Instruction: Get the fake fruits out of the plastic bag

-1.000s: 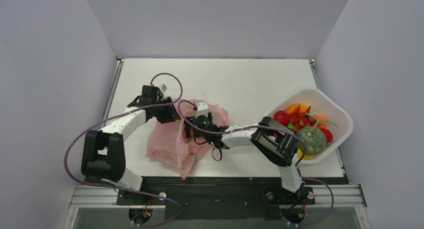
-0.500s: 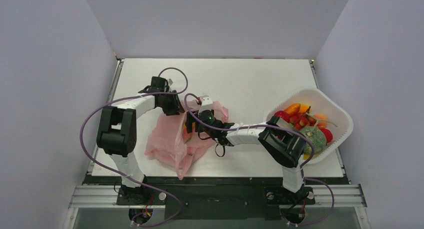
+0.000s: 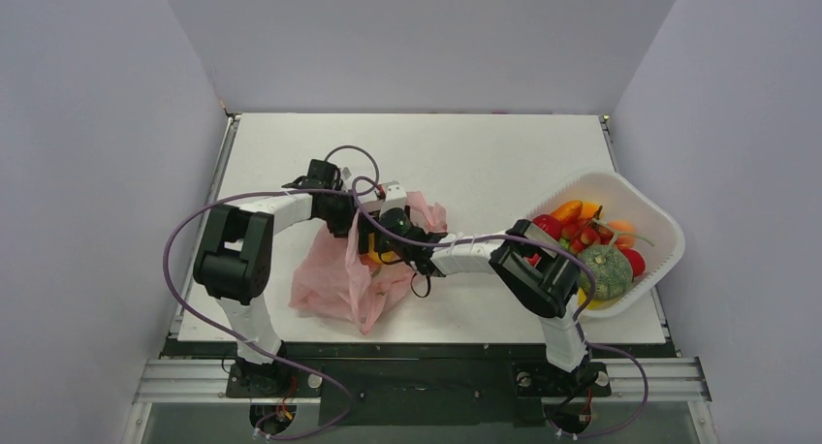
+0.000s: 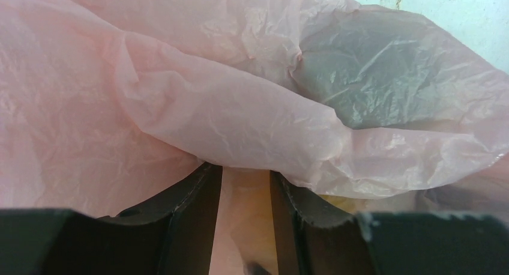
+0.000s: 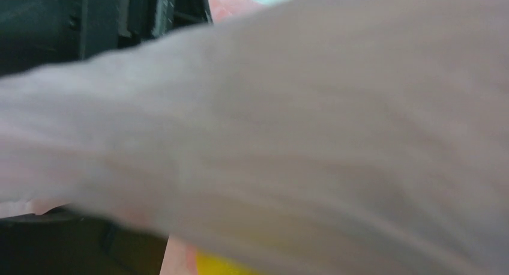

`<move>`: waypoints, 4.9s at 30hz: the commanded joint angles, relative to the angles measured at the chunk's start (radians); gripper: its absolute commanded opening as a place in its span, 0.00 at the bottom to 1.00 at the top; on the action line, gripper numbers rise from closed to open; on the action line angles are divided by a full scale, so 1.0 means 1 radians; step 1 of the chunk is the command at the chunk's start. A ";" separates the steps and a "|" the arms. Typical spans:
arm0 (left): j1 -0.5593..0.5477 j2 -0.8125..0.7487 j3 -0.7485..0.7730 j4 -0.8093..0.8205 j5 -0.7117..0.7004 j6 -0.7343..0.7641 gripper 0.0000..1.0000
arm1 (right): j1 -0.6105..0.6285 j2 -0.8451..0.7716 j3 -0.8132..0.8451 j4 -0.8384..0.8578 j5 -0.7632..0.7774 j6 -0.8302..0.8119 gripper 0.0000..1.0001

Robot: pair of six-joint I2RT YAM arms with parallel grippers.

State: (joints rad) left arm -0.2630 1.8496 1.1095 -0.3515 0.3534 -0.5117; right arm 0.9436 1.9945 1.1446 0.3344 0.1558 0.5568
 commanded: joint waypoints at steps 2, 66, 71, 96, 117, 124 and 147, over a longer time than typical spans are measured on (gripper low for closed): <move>0.011 -0.041 0.018 0.002 -0.002 0.029 0.34 | 0.023 -0.044 -0.043 0.012 0.017 -0.035 0.77; -0.027 -1.220 -0.328 -0.346 -0.097 0.105 0.66 | -0.176 -1.341 -0.305 -0.863 0.629 -0.053 0.00; -0.056 -1.232 -0.329 -0.347 -0.106 0.103 0.66 | -0.389 -1.251 -0.252 -0.986 0.581 0.015 0.00; -0.153 -1.254 -0.328 -0.358 -0.186 0.081 0.66 | -0.736 -1.206 -0.384 -1.005 0.279 0.032 0.67; -0.145 -0.966 -0.228 -0.198 -0.226 -0.009 0.66 | -0.140 -1.187 -0.422 -0.604 0.151 0.008 0.65; 0.003 -0.587 -0.074 -0.036 -0.060 -0.005 0.65 | -0.032 -1.000 -0.523 -0.237 0.072 0.131 0.54; -0.019 0.110 0.296 -0.003 -0.007 0.183 0.56 | 0.013 -0.310 -0.259 0.080 0.120 0.168 0.42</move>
State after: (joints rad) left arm -0.2806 1.9198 1.3727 -0.4030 0.3565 -0.3813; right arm 0.9565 1.6669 0.8352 0.3584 0.1844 0.7002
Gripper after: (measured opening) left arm 0.562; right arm 0.422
